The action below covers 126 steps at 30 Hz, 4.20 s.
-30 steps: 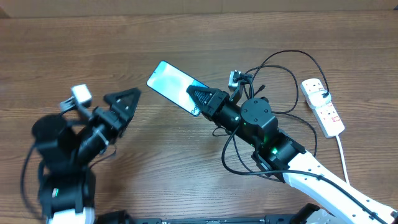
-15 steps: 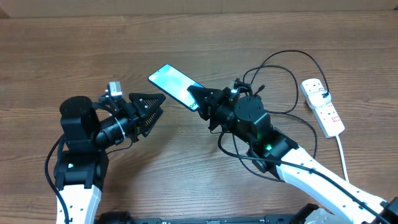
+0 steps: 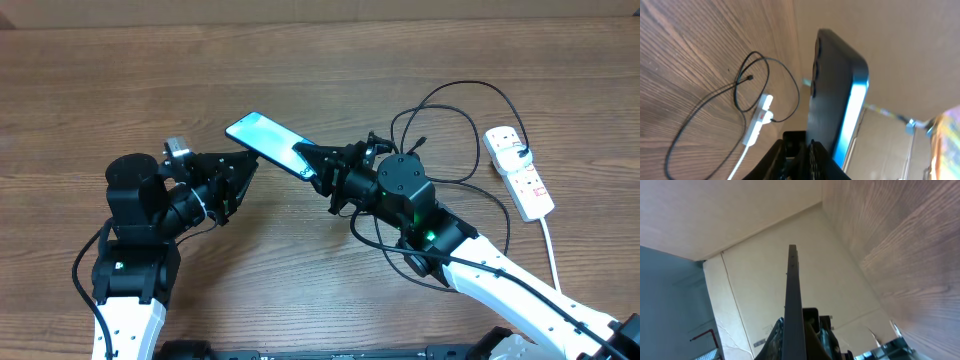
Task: Plug charger to phone and switch on socket
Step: 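Bring the left gripper back and grasp the phone's upper end, then open the right gripper and withdraw it from the phone, then move the right gripper to the black cable's USB-C plug and grasp it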
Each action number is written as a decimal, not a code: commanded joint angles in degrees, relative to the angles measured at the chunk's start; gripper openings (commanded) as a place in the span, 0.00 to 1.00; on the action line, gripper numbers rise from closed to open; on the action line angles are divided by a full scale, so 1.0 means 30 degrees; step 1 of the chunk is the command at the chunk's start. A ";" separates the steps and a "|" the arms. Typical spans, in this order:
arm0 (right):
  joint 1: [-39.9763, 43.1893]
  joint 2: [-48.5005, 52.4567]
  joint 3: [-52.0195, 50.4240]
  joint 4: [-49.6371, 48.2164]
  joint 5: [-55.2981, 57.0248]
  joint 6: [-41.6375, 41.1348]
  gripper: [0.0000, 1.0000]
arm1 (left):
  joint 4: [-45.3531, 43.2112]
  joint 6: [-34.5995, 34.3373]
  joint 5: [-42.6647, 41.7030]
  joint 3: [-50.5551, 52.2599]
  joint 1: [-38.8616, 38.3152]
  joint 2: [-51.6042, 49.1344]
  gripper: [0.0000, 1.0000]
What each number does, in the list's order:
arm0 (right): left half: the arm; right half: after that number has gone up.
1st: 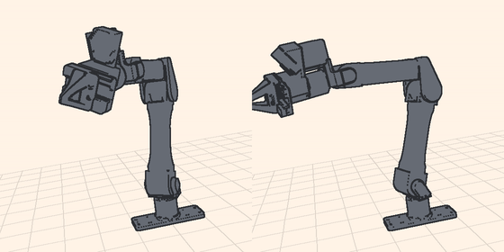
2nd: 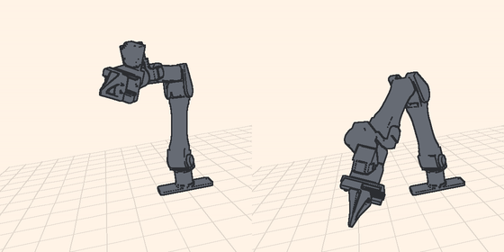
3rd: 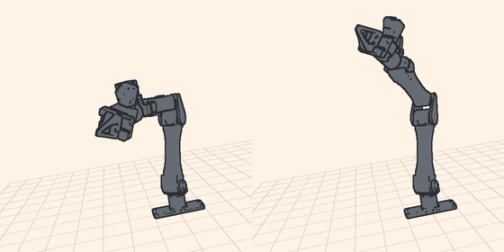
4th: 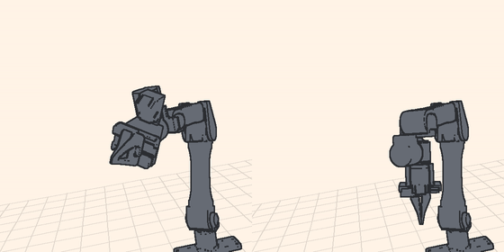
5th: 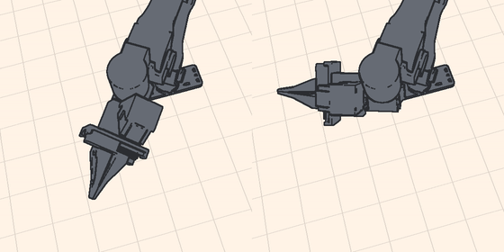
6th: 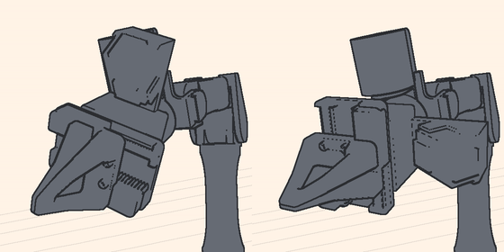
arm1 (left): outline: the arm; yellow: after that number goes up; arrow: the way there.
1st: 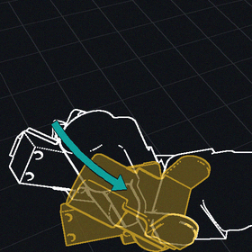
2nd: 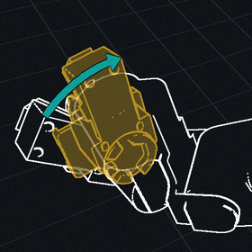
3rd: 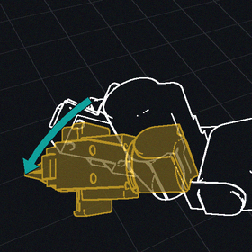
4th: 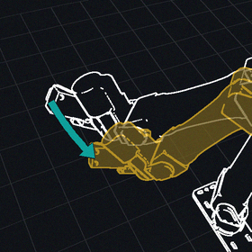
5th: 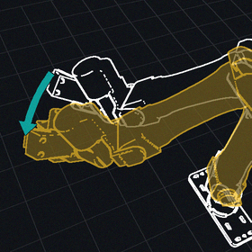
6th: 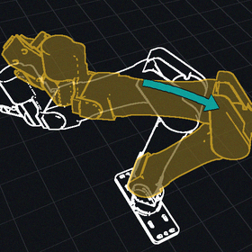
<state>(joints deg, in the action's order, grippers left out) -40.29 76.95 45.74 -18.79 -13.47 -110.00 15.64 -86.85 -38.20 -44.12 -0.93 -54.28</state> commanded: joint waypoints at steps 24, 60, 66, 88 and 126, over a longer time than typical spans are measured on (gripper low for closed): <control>-0.0801 -0.0211 0.0240 -0.0226 -0.0073 0.1756 0.04 | -0.3293 -0.1013 -0.0699 0.0044 -0.0328 -0.0109 0.59; -0.0801 -0.0211 0.0240 0.0029 -0.1056 0.5129 0.56 | -0.3155 -0.0998 -0.1683 0.0044 -0.0321 -0.1253 0.05; -0.0780 -0.0211 0.0240 0.4240 0.2637 0.5340 1.00 | -0.1974 0.2535 0.0787 0.0044 -0.0211 -0.1282 0.09; 0.9449 0.3985 0.6317 1.7777 0.4277 2.1347 1.00 | 0.8692 1.0032 -0.3497 0.0044 0.3177 -0.1319 0.04; 0.8874 1.3806 1.0382 1.8914 0.4000 1.8965 0.38 | 0.5603 1.0397 -0.9151 0.0044 0.3177 -0.6368 0.04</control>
<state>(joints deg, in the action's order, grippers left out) -10.96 115.85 76.34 37.36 -2.55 -53.91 32.73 -56.77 -62.61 -43.11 8.40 -73.36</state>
